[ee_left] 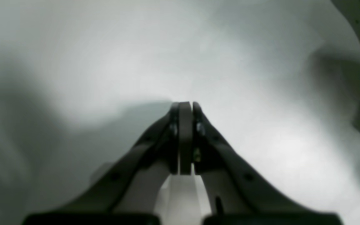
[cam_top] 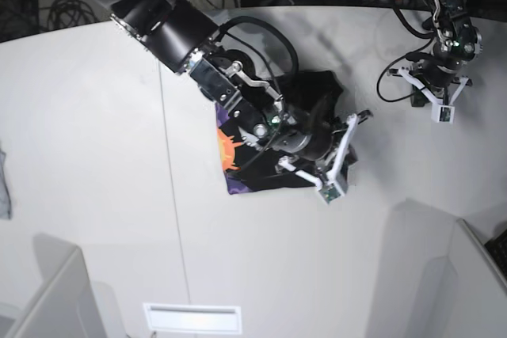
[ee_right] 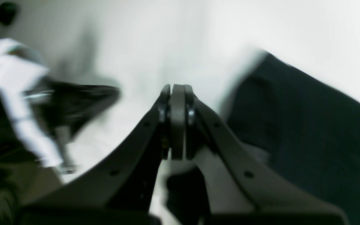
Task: Fold the T-shirt properly
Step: 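Press and flatten the folded bundle with the right gripper, left gripper withdrawn, then release the bundle and raise both grippers away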
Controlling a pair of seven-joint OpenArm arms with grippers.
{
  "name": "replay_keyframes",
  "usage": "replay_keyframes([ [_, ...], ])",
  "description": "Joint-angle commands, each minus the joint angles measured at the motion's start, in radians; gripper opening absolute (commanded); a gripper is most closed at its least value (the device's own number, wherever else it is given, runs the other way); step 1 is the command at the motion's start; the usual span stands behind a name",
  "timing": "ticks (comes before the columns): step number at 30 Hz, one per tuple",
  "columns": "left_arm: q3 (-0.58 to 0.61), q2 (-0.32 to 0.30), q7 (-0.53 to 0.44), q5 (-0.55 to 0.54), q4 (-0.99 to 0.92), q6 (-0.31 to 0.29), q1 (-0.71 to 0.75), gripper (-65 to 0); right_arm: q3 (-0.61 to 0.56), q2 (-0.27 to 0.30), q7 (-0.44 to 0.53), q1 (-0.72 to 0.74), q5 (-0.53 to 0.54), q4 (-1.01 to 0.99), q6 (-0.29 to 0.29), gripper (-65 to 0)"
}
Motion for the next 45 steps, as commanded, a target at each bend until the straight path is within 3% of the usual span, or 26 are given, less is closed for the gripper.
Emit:
replay_keyframes([
  [1,-0.002,-0.008,-0.021,-0.011,0.037,-0.005,-0.002,-65.0,0.038,0.003,0.013,0.009,0.003,0.023,0.001,-65.0],
  [3,-0.002,0.015,-0.021,-0.013,0.078,-0.026,0.013,-65.0,0.096,0.031,0.012,-0.017,0.003,0.049,0.001,-65.0],
  [8,-0.002,0.067,-0.019,-0.013,0.23,-0.186,0.052,-65.0,0.228,0.114,0.015,-0.098,0.003,0.147,0.001,-65.0],
  [12,-0.008,0.144,-0.019,-0.019,0.302,-0.219,0.058,-65.0,0.297,0.17,0.013,-0.158,0.003,0.21,0.001,-65.0],
  [14,-0.013,0.169,-0.019,-0.083,0.302,-0.219,0.055,-65.0,0.314,0.198,0.012,-0.186,0.005,0.228,0.001,-65.0],
  [18,-0.013,0.169,-0.019,-0.317,0.246,-0.219,0.052,-65.0,0.319,0.247,0.012,-0.233,0.005,0.265,0.001,-65.0],
  [19,-0.01,0.169,-0.019,-0.373,0.221,-0.219,0.048,-61.2,0.319,0.259,0.012,-0.245,0.005,0.274,0.001,-65.0],
  [21,-0.008,0.167,-0.019,-0.442,0.178,-0.219,0.042,-45.4,0.324,0.287,0.013,-0.268,0.005,0.293,0.001,-65.0],
  [25,-0.001,0.17,-0.019,-0.458,0.108,-0.219,0.004,-14.6,0.388,0.302,0.013,-0.325,0.008,0.314,0.001,-65.0],
  [27,0.012,0.17,-0.017,-0.459,0.08,-0.219,-0.014,-4.3,0.423,0.304,0.012,-0.348,0.008,0.314,0.003,-65.0],
  [28,0.03,0.17,-0.017,-0.458,0.065,-0.219,-0.025,0.0,0.439,0.304,0.01,-0.36,0.006,0.314,0.003,-65.0],
  [32,0.098,0.169,-0.017,-0.453,0.005,-0.219,-0.071,0.0,0.475,0.325,0.013,-0.397,0.008,0.314,0.006,-65.0],
  [36,0.151,0.169,-0.019,-0.453,-0.083,-0.1,-0.12,0.0,0.483,0.335,0.015,-0.42,0.005,0.323,0.006,-65.0],
  [45,0.248,0.169,-0.019,-0.453,-0.187,0.041,-0.194,0.0,0.597,0.351,0.015,-0.491,0.009,0.4,0.006,-65.0],
])
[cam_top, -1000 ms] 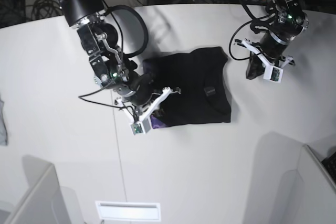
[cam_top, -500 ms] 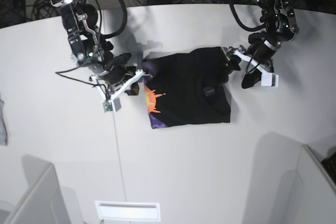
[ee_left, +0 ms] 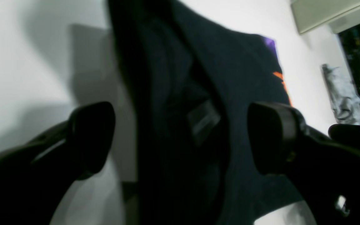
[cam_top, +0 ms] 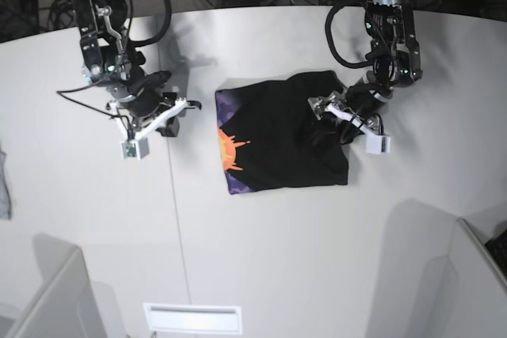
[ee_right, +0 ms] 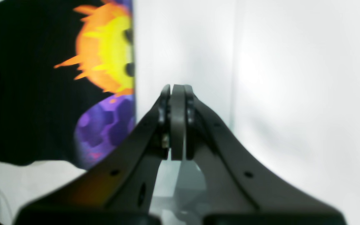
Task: Fold the T-shirt properly
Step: 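Release the bundle and raise both grippers away, then grasp the bundle edge with the left gripper and drag it across the table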
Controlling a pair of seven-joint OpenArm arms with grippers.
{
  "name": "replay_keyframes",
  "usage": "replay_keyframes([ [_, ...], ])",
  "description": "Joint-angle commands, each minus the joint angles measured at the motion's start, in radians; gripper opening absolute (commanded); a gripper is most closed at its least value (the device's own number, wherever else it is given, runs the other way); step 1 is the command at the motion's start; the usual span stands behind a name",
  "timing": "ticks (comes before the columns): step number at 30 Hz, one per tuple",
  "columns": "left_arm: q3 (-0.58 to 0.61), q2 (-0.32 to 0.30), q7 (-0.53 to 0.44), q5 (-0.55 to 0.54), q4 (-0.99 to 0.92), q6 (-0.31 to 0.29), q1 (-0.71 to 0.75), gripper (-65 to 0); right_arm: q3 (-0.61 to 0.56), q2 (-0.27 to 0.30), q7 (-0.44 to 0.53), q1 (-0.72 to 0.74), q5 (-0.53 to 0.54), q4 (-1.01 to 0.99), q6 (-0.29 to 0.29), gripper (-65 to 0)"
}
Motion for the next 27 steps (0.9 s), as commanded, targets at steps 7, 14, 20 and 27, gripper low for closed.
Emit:
replay_keyframes([
  [7,0.028,-0.002,0.007,0.005,-0.034,0.031,-0.012,-24.4,0.101,0.002,0.022,-0.057,0.007,0.037,0.007,-65.0],
  [14,0.028,-0.005,0.009,0.005,-0.034,0.033,-0.012,-56.9,0.157,-0.004,0.022,-0.1,0.007,0.037,0.009,-65.0],
  [20,0.148,-0.1,0.009,0.005,-0.034,0.033,-0.036,-65.0,0.158,-0.006,0.079,-0.134,0.007,0.037,0.009,-65.0],
  [27,0.304,-0.22,0.009,0.005,-0.061,0.034,-0.093,-65.0,0.164,-0.038,0.154,-0.188,0.007,0.037,0.009,-65.0],
])
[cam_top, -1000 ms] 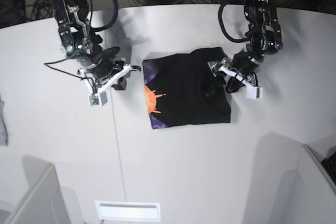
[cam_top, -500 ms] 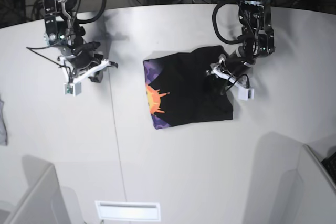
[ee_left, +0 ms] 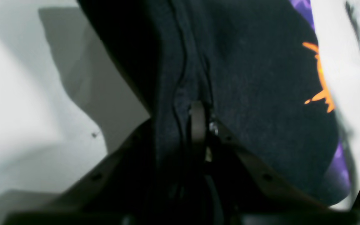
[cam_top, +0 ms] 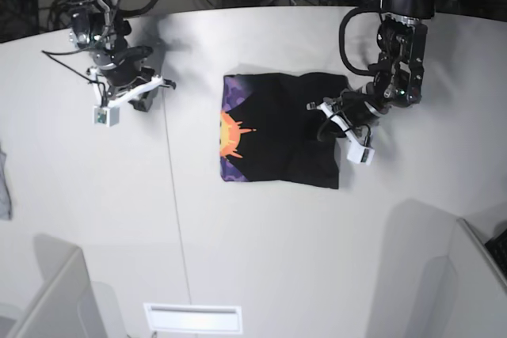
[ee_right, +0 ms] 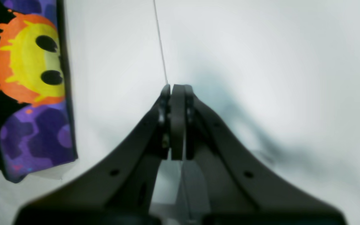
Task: Fold the T-shirt properly
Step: 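Grasp the bundle edge with the left gripper and drag it across the table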
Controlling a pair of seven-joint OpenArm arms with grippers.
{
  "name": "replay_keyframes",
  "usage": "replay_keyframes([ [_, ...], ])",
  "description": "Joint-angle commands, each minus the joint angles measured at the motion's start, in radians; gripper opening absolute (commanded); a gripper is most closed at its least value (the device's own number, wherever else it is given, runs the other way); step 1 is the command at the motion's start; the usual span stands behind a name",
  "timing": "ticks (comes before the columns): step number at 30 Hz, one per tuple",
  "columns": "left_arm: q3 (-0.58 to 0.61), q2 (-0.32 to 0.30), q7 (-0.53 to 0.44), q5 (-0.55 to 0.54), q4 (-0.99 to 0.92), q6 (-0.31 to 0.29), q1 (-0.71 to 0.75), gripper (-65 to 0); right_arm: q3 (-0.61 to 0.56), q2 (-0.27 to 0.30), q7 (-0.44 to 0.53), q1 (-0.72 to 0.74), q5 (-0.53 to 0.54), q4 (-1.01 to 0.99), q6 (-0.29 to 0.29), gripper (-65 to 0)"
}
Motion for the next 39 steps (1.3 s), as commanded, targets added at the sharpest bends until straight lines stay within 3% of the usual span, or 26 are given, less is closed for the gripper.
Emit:
replay_keyframes([
  [1,0.028,-0.03,0.012,0.01,0.004,0.002,-0.023,-65.0,0.022,0.003,0.025,0.004,0.004,0.02,0.006,-65.0],
  [8,0.289,-0.145,0.012,0.01,-0.002,0.0,-0.138,-65.0,0.119,-0.079,0.023,-0.032,0.004,0.02,0.006,-65.0],
  [11,0.406,-0.176,0.012,0.01,-0.01,0.0,-0.203,-65.0,0.151,-0.088,0.023,-0.046,0.004,0.02,0.006,-65.0],
  [19,0.708,-0.216,0.009,0.011,-0.042,-0.004,-0.408,-65.0,0.228,-0.151,0.025,-0.072,0.004,0.02,0.006,-65.0],
  [29,1.013,-0.211,0.004,0.013,-0.042,-0.007,-0.612,-65.0,0.277,-0.194,0.026,-0.084,0.004,0.02,0.006,-65.0],
  [32,1.075,-0.199,0.004,0.059,-0.042,-0.075,-0.652,-65.0,0.277,-0.208,0.026,-0.087,0.004,0.02,0.006,-65.0],
  [39,1.059,-0.121,0.004,0.309,-0.043,-0.216,-0.625,-65.0,0.277,-0.209,0.028,-0.087,0.004,0.02,0.006,-65.0],
])
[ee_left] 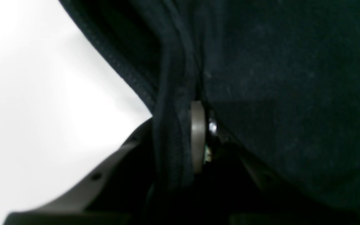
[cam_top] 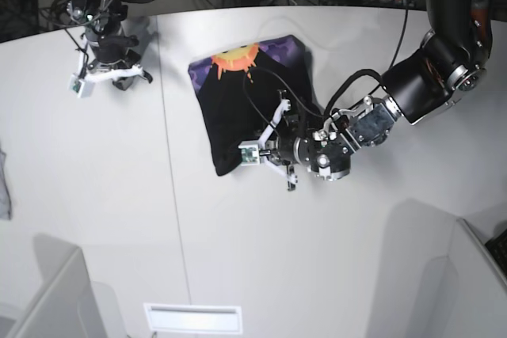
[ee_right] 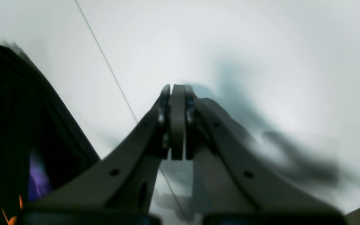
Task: Fold the T-shirt properly
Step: 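Grasp the bundle edge with the left gripper and drag it across the table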
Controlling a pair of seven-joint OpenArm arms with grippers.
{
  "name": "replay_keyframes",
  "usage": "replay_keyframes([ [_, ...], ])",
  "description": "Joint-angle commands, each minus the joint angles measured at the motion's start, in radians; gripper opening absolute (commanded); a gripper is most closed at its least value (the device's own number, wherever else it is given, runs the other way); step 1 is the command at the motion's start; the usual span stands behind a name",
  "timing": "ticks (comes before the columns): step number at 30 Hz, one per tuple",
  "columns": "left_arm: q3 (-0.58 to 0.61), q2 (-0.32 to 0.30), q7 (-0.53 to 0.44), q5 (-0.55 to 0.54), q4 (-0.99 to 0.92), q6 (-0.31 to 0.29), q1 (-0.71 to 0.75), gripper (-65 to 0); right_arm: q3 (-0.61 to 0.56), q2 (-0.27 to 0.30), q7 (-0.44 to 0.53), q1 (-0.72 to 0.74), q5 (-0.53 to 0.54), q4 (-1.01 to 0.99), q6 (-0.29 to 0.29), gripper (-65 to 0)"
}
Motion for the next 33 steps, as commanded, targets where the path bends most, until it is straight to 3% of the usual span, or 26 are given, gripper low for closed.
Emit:
replay_keyframes([
  [1,0.001,0.012,0.016,0.029,0.003,-0.031,-0.005,-65.0,0.002,0.006,0.019,0.003,0.006,0.02,0.006,-65.0],
  [11,0.001,0.156,0.015,0.091,-0.181,-0.057,-0.025,-65.0,0.004,0.006,0.019,0.003,0.004,0.02,0.005,-65.0],
  [16,0.003,0.205,0.013,0.092,-0.246,-0.059,-0.036,-65.0,0.068,-0.008,0.017,0.003,0.006,0.02,0.005,-65.0],
  [25,0.003,0.252,0.013,0.092,-0.319,-0.059,-0.083,-65.0,0.113,-0.02,0.014,0.003,0.006,0.02,0.005,-65.0],
  [33,0.003,0.252,0.013,0.092,-0.324,-0.059,-0.085,-65.0,0.113,-0.016,0.014,0.003,0.006,0.02,0.005,-65.0],
])
